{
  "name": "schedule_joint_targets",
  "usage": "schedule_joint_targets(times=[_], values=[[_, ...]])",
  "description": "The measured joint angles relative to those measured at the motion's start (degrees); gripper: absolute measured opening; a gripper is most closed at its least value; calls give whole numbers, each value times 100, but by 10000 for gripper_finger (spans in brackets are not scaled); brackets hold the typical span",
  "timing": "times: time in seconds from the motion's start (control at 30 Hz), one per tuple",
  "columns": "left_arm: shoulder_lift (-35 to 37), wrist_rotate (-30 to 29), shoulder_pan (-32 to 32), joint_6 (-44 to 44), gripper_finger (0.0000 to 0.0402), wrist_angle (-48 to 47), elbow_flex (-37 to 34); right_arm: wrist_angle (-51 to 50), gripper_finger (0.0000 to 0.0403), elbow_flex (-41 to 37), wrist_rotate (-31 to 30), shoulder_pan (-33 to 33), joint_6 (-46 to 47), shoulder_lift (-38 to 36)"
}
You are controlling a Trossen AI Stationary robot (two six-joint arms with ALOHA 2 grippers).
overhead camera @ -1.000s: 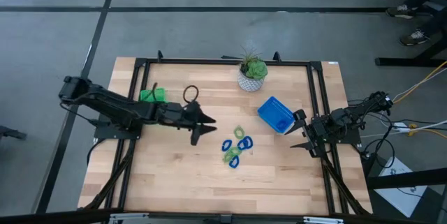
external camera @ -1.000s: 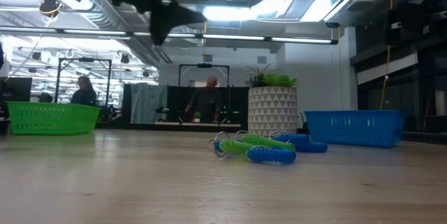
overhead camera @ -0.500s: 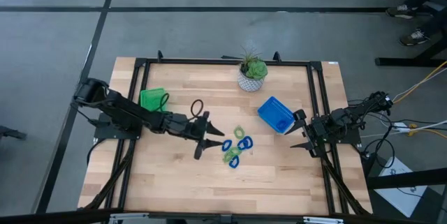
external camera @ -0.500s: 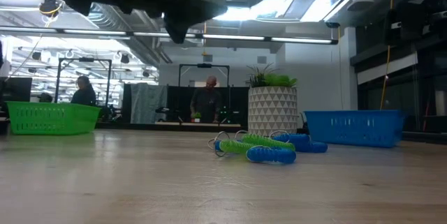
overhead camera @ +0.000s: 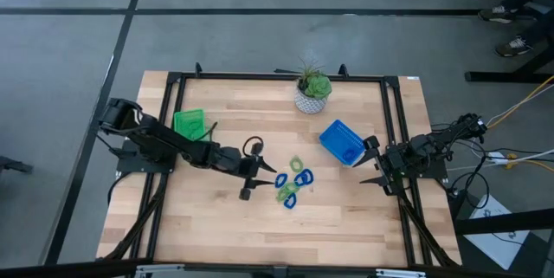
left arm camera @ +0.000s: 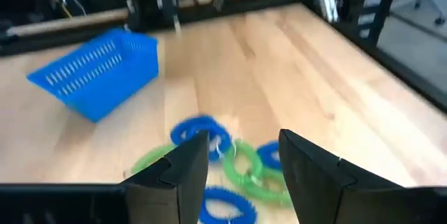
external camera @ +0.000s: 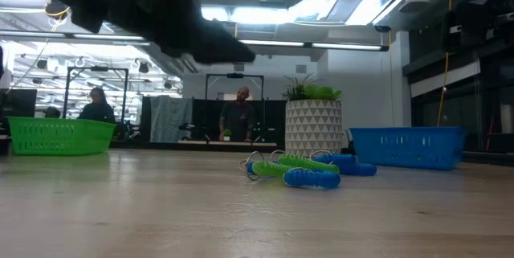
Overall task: Sort spring keychains
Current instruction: Put the blue spring keychain in the blue bin
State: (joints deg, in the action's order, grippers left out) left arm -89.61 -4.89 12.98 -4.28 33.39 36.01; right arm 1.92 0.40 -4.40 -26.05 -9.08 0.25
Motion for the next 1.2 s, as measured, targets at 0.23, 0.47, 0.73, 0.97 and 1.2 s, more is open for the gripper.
schedule_joint_targets(times=[0.23, 0.47, 0.73, 0.97, 1.2], values=[[-522, 181, -291, -146, 168, -27, 201, -1, 242, 0, 0, -1, 0, 0], [-1299, 577, -521, 47, 168, -349, 852, -1, 242, 0, 0, 1, 0, 0], [-1846, -138, -528, 68, 168, -1830, 1718, 1, 242, 0, 0, -1, 0, -2], [-1844, -272, -528, 585, 168, -2577, 1808, 0, 242, 0, 0, 0, 0, -1], [-1835, -580, -527, 829, 168, -2883, 1810, 1, 242, 2, 0, -1, 0, 0]])
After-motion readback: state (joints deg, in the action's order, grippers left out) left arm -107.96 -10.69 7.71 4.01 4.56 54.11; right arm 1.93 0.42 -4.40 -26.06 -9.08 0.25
